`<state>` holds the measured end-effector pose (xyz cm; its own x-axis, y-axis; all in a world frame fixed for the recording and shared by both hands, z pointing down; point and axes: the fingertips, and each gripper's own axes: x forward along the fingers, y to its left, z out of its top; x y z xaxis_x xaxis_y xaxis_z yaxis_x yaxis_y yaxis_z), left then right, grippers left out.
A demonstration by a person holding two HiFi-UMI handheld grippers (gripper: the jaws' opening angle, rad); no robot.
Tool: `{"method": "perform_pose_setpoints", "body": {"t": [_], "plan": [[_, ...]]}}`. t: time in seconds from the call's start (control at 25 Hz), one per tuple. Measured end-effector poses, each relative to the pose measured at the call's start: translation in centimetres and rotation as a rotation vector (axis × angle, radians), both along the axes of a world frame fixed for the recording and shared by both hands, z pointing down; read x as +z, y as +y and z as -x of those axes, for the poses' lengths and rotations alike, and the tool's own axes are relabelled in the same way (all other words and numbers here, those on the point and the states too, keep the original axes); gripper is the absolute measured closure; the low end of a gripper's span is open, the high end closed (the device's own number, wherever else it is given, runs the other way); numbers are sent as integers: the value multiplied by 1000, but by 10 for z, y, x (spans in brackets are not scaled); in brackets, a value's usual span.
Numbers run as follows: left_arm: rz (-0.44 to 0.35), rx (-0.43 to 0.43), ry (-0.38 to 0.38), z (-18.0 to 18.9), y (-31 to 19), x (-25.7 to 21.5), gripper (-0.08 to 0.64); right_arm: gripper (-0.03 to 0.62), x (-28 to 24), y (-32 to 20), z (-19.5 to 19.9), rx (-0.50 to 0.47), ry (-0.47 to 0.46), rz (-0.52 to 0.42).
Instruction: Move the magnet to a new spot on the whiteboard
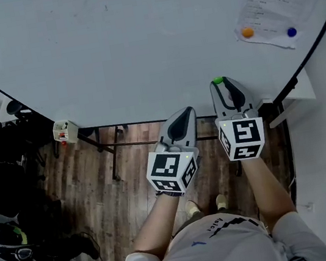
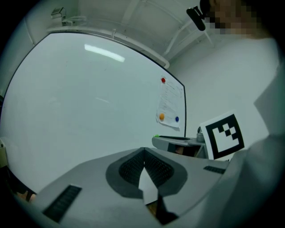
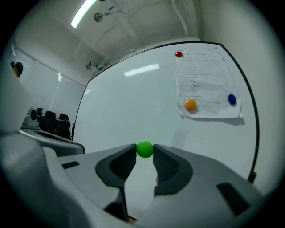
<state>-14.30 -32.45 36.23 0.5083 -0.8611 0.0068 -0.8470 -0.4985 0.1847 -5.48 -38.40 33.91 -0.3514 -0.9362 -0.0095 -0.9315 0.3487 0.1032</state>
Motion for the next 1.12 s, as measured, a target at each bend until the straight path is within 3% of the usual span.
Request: {"method": "perform_pose_setpoints", "body": {"t": [0.68, 1.12], "plan": [[-5, 52, 45, -63, 56, -21, 551, 468, -10, 99, -60, -87, -71, 22], [-30, 72, 57, -99, 74, -38, 551, 468, -21, 127, -90, -108, -103, 6]]}}
